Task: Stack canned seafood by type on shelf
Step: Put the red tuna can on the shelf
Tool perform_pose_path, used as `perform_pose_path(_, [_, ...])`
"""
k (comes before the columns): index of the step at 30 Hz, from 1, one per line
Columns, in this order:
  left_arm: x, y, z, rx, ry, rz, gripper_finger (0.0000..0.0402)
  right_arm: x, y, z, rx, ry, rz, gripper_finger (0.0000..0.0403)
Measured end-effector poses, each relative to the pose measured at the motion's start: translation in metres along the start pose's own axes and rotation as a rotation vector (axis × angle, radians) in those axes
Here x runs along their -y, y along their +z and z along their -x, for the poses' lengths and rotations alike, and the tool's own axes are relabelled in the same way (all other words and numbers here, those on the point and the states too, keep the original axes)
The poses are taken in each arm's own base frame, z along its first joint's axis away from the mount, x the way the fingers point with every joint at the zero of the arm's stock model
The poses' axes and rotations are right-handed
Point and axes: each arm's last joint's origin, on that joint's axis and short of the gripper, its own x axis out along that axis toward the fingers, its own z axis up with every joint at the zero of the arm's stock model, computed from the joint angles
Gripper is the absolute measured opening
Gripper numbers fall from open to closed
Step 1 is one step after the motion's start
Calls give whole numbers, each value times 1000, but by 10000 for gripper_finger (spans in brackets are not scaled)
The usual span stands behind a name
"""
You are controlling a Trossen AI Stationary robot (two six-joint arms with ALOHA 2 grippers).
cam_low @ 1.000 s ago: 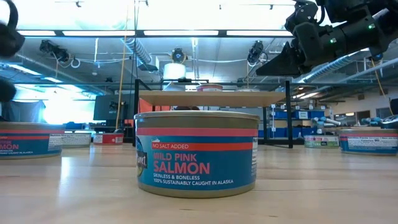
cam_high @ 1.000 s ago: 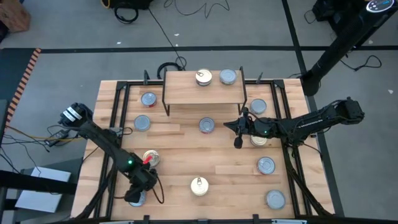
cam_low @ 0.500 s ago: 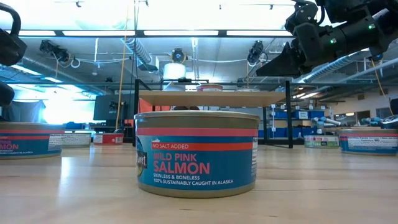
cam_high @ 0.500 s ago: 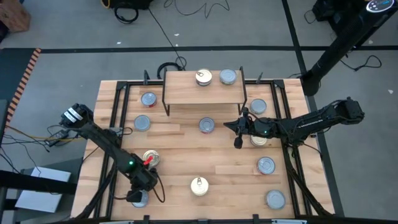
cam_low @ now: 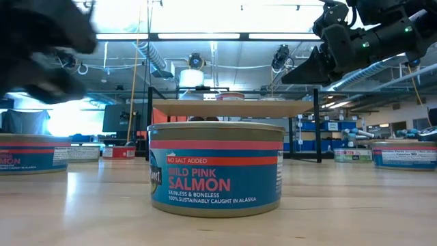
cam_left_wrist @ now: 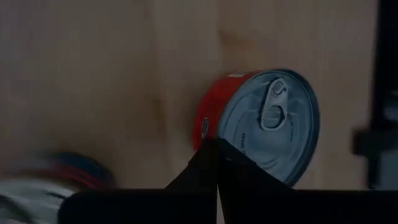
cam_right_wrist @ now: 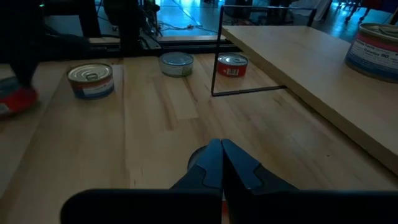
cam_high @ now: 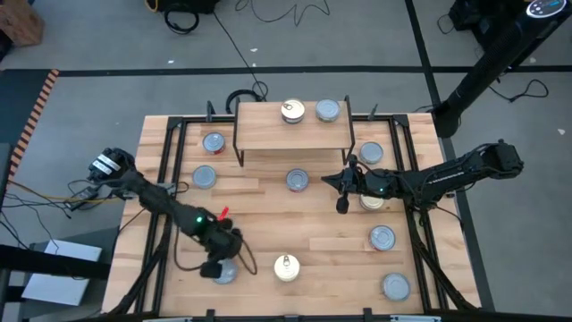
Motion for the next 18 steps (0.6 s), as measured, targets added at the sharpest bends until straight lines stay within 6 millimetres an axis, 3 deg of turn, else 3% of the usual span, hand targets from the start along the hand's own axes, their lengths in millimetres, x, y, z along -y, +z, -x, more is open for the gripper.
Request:
perform_pose_path(11, [-53, 38, 13, 281, 222, -66, 0, -7, -1, 2, -3, 31, 11, 7])
perform_pose_path(18, [-78, 51, 17, 418, 295, -103, 0, -7, -1, 2, -2, 31, 11, 7])
